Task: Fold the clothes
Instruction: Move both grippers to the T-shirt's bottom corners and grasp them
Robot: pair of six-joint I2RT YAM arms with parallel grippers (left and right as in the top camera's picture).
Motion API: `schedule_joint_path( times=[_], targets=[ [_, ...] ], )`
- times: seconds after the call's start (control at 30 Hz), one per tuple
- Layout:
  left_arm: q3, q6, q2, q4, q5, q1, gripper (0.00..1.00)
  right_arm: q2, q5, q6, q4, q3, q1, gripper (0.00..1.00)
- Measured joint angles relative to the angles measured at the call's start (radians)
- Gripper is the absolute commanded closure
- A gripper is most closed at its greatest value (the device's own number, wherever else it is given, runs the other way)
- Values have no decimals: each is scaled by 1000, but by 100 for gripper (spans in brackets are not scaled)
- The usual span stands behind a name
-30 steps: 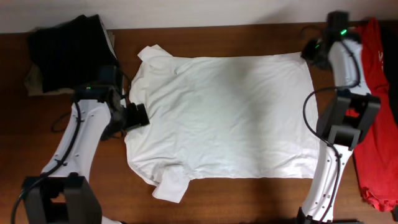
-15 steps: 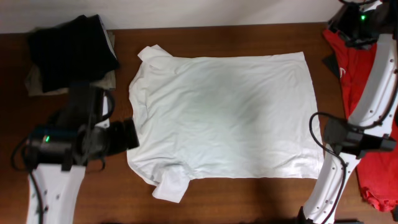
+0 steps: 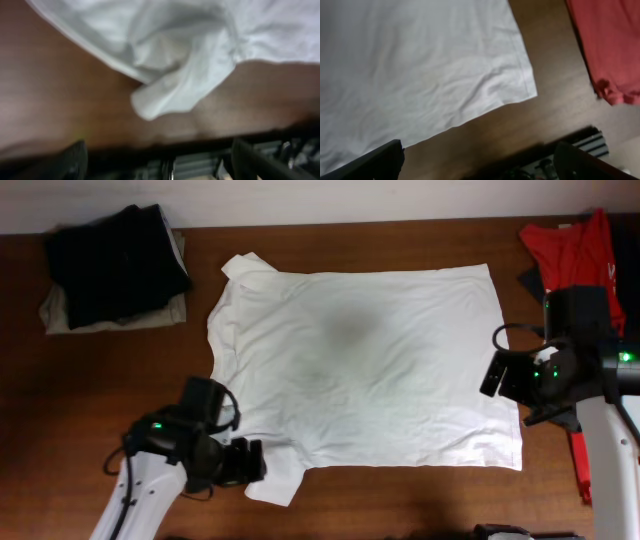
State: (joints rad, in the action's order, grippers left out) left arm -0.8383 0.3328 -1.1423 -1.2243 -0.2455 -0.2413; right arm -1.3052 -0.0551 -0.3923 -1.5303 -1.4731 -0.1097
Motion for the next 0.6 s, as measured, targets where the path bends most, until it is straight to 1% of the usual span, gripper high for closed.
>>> schedule_joint_path(
  times=[0.1,0.2,0.23,0.33,0.37,0.4,0.43,0.5,0.6],
  targets=[
    [78,0,-47,137,-56,-72,9,-1,0,0,8,35,-74,1],
    [90,0,-160,201,-82,-126,9,-1,0,6,10,41,-153,1],
    [90,0,-196,218,-84,-127,11,-1,5,9,10,42,-167,1],
    [91,-2,-319,242,-84,-128,44,-1,51,42,8,69,-179,0],
    [91,-1,-349,244,-84,-128,59,-1,57,49,8,82,-179,2],
    [91,-5,-368,250,-83,-128,77,-1,61,48,8,103,-179,5],
    [91,-4,-379,257,-83,-128,87,-1,64,39,10,130,-179,5],
    [91,-3,-380,263,-80,-128,99,1,72,0,23,200,-183,5],
    [91,-4,-380,244,-72,-128,99,34,80,-33,42,244,-248,5]
  ],
)
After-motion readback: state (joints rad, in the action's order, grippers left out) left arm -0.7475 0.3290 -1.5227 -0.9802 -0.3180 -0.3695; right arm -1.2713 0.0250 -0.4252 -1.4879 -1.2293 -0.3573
